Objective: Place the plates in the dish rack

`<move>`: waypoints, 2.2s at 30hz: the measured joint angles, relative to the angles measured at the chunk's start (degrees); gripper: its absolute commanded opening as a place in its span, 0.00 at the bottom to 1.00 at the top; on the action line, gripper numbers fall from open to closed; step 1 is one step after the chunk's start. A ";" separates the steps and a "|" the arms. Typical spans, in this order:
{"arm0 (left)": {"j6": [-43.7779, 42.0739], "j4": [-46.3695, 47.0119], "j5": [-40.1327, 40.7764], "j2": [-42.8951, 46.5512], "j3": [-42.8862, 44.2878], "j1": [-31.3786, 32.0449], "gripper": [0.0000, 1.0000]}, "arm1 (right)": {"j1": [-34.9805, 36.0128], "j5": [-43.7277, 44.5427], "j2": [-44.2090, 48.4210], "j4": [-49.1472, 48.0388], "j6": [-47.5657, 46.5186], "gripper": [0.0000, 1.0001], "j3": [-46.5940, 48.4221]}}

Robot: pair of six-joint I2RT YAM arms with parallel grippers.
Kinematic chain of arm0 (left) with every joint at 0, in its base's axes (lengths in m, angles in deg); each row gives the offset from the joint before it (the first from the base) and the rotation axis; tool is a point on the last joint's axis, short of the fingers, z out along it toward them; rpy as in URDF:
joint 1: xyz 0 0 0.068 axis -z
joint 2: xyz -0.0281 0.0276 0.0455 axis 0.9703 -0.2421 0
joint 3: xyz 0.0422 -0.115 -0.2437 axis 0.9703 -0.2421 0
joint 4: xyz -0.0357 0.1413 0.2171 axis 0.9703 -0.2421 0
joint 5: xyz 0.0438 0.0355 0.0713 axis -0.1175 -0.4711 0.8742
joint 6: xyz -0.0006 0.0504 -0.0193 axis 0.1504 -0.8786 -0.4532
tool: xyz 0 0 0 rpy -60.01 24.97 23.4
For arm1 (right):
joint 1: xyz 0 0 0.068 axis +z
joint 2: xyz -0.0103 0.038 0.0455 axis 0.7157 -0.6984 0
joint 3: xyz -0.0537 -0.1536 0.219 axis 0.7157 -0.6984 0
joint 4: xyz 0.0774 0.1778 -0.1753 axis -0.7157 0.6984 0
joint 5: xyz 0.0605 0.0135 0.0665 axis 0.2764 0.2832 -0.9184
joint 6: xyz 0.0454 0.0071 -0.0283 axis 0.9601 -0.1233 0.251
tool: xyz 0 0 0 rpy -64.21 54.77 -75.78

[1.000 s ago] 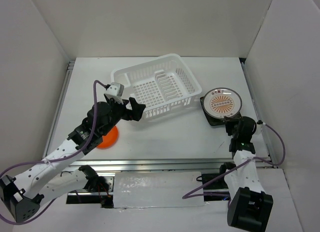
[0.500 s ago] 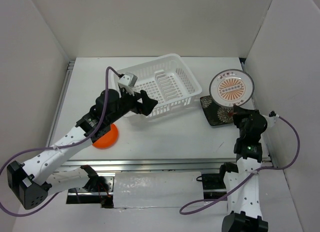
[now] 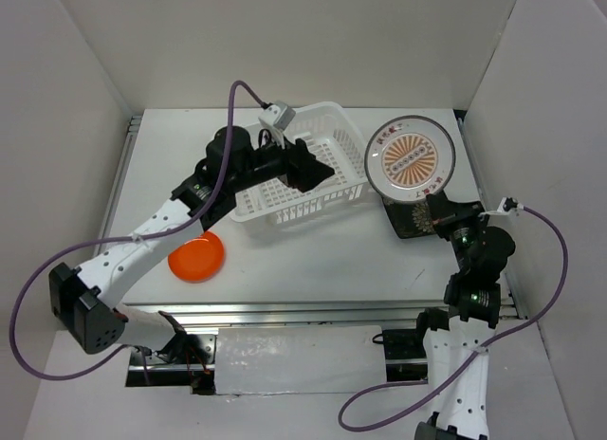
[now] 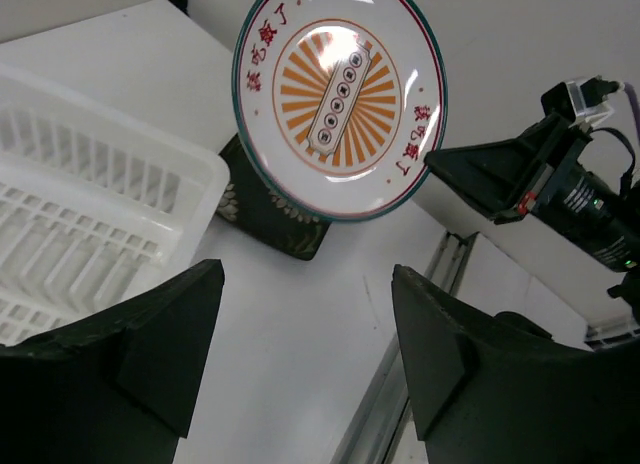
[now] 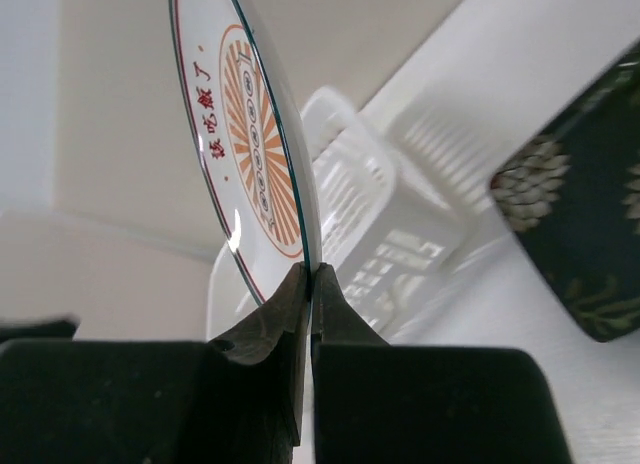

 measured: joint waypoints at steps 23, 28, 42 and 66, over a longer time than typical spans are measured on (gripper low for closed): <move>6.29 5.64 -16.65 -8.94 4.17 -3.15 0.74 | 0.00 -26.69 3.91 -14.53 4.68 0.00 -3.54; 7.43 8.17 -17.84 -8.94 4.17 -3.17 0.39 | 0.00 -27.69 3.61 -15.41 5.14 0.00 -3.74; 6.45 4.76 -16.17 -13.42 7.58 -4.02 0.00 | 0.00 -28.13 1.92 -17.53 5.44 0.48 -5.35; -28.11 -24.85 26.32 -30.21 48.19 -4.44 0.00 | 0.00 -19.15 12.81 -10.19 -0.31 1.00 -15.61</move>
